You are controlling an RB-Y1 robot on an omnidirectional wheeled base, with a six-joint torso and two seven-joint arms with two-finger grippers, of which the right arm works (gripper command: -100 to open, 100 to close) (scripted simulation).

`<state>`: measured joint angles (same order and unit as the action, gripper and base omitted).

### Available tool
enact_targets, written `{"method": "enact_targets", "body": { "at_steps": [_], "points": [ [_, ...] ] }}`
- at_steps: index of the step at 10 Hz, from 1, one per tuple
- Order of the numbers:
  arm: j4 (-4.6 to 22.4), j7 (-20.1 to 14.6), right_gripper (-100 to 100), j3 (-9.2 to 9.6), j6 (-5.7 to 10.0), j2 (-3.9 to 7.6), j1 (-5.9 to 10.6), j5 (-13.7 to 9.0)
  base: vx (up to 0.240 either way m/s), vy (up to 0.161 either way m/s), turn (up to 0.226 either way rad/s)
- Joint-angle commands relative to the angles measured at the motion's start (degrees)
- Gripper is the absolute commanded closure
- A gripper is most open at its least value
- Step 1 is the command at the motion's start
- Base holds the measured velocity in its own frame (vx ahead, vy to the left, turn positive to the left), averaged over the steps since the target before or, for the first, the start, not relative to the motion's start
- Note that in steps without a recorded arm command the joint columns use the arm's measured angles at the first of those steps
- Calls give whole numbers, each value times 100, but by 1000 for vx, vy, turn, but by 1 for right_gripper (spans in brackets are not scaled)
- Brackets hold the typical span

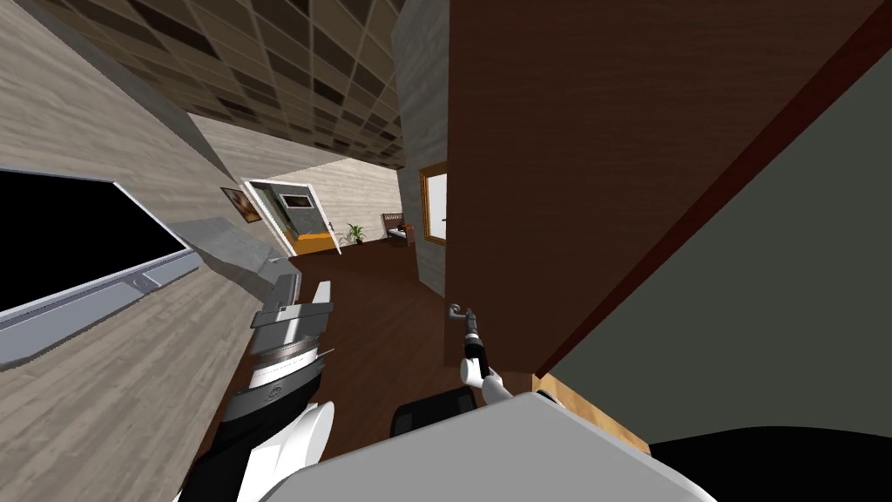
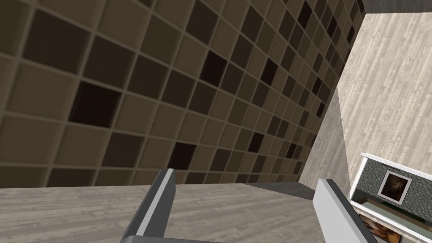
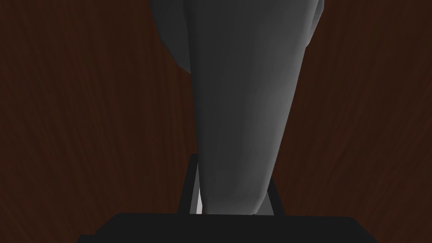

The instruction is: Push the door open

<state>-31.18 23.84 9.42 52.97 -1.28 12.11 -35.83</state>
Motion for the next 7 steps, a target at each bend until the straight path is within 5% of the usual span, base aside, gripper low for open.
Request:
{"method": "enact_targets", "body": {
  "at_steps": [1, 3, 7],
  "points": [
    [-43, 77, 100, 31, 24, -134, 8, -95, 66, 116, -58],
    [38, 81, 100, -89, 99, 144, 7, -172, 72, 3, -41],
    [31, 172, 100, -170, 151, 238, 19, -291, 162, -3, -17]
  ]
}}
